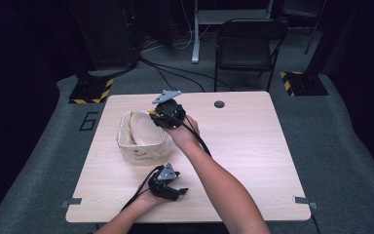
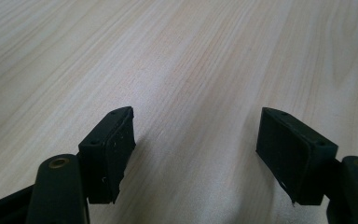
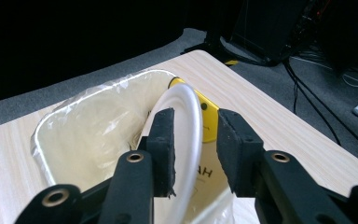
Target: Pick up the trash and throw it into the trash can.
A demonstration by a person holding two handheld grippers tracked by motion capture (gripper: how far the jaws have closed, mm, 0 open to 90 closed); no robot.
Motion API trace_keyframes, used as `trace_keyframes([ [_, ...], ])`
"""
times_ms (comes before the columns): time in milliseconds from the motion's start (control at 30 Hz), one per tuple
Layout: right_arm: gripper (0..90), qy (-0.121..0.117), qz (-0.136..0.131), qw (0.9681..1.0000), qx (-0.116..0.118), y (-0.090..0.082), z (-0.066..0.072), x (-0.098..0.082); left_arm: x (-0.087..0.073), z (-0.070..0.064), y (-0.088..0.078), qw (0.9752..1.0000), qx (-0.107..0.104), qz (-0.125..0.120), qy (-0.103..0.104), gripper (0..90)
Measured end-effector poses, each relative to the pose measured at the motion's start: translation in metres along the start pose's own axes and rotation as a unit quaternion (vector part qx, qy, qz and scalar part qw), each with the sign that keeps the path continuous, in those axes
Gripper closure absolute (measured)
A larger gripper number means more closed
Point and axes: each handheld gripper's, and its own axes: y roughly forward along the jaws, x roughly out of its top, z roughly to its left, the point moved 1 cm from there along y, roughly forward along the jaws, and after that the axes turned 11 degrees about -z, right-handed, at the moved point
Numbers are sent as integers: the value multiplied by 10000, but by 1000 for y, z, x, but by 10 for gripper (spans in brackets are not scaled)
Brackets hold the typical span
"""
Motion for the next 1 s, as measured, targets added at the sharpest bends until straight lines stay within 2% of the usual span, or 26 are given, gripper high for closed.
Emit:
trace_keyframes([
  [233,626,58,-105,9999,-25,-26,-7,-11,0,1,0,10000,-29,13,14,273],
  [733,574,33,-116,9999,-81,-62,-16,-39,0,1,2,10000,1,-39,-10,273],
  [1000,546,25,-177,9998,-93,-83,-21,-60,0,1,2,10000,6,-18,11,273],
])
